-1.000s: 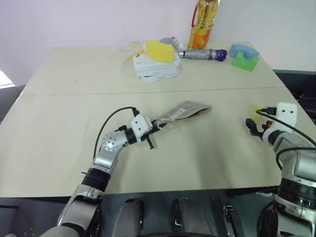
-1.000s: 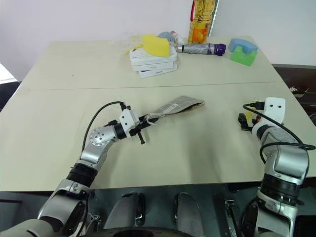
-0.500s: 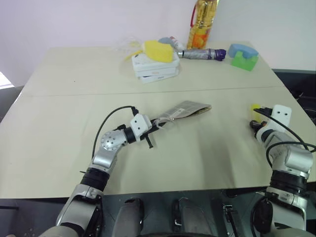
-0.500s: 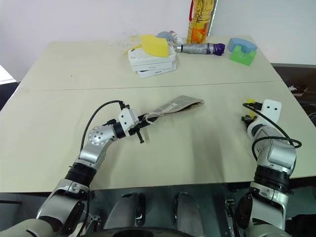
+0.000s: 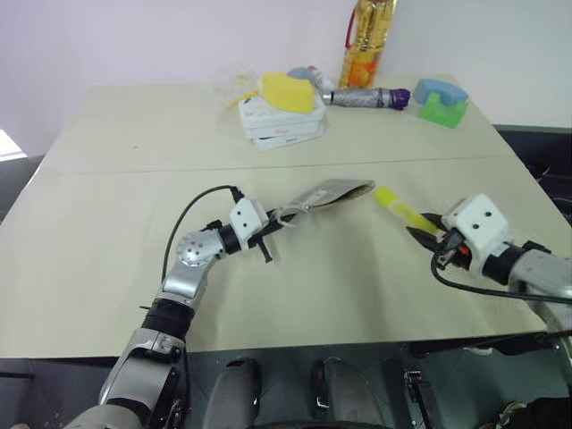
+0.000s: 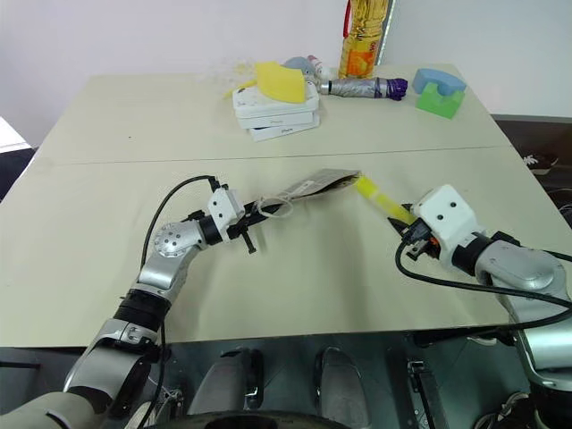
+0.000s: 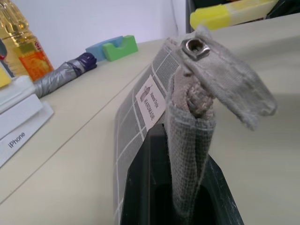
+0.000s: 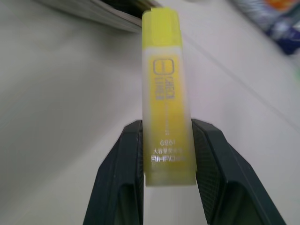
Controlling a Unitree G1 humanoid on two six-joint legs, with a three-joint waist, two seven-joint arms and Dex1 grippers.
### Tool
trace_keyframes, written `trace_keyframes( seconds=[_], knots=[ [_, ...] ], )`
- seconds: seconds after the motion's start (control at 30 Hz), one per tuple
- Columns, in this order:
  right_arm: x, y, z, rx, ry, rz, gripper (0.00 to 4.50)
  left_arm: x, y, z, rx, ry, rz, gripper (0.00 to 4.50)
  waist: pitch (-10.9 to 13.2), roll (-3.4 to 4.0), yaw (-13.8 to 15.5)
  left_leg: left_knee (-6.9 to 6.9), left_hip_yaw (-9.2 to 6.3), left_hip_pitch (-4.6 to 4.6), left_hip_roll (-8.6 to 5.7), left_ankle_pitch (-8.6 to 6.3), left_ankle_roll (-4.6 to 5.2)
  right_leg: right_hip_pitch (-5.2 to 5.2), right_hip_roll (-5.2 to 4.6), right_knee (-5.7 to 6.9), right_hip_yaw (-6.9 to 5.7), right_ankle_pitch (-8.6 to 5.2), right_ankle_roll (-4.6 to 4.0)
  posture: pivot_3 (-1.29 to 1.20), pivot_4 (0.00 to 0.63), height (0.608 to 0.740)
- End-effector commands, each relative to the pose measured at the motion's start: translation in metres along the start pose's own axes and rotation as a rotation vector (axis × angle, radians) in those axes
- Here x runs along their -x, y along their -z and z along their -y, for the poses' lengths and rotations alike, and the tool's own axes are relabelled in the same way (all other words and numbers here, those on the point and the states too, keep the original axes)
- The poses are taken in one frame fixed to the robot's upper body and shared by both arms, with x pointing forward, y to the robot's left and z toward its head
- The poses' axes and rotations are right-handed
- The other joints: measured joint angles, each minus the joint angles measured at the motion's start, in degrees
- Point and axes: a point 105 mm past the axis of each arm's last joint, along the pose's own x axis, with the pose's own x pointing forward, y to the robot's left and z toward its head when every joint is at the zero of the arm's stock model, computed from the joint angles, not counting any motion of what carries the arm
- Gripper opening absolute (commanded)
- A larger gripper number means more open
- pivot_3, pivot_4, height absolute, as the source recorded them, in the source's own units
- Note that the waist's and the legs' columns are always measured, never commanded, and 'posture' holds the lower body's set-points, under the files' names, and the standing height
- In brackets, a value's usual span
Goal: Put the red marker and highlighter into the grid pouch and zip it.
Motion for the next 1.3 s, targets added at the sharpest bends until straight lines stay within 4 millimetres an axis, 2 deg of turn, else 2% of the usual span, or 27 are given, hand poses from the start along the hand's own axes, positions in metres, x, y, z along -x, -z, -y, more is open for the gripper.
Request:
trace_keyframes(
  seconds=[0.03, 0.43, 0.8, 0.93, 1.17, 1.3],
  knots=[
    [0.002, -0.017, 0.002, 0.010, 0.012, 0.062, 0.90, -0.003, -0.013, -0.006, -0.020, -0.006, 0.056, 0.00, 0.0, 0.00, 0.0, 0.01, -0.01, -0.01, -0.01, 0.00, 0.00, 0.00, -0.02, 0.00, 0.00, 0.00, 0.00, 0.00, 0.150, 0.740],
    [-0.008, -0.006, -0.004, -0.020, -0.020, 0.033, 0.90, -0.005, -0.018, 0.002, -0.017, 0.020, 0.083, 0.00, 0.0, -0.01, 0.1, -0.01, 0.01, -0.02, -0.02, 0.00, 0.00, 0.00, -0.02, -0.01, -0.01, 0.00, -0.01, 0.00, 0.150, 0.740],
    [-0.005, -0.003, -0.013, 0.024, -0.076, -0.004, 0.90, -0.003, -0.024, 0.018, -0.037, 0.114, 0.098, 0.00, 0.0, -0.01, 0.1, -0.02, 0.01, -0.03, -0.02, 0.00, 0.00, -0.01, -0.02, -0.01, 0.00, 0.00, -0.01, 0.00, 0.150, 0.740],
    [0.000, -0.002, -0.019, 0.145, -0.138, -0.062, 0.90, 0.001, -0.026, 0.021, -0.056, 0.166, 0.093, 0.00, 0.0, -0.01, 0.1, -0.02, 0.00, -0.02, -0.02, 0.00, 0.00, -0.01, -0.01, -0.01, -0.01, -0.01, -0.01, 0.00, 0.150, 0.740],
    [0.009, -0.013, -0.038, 0.392, -0.322, -0.106, 0.90, 0.006, -0.025, 0.030, -0.078, 0.269, 0.082, 0.00, 0.0, -0.01, 0.1, -0.01, 0.00, -0.02, -0.02, 0.00, 0.00, -0.01, -0.01, -0.02, -0.01, -0.01, -0.01, 0.00, 0.150, 0.740],
    [0.002, -0.021, -0.047, 0.513, -0.390, -0.095, 0.90, 0.005, -0.028, 0.032, -0.089, 0.310, 0.093, 0.00, 0.0, -0.04, 0.0, 0.00, 0.00, -0.02, -0.02, 0.00, 0.00, -0.01, -0.02, -0.04, -0.01, -0.01, -0.01, 0.00, 0.150, 0.740]
  ],
)
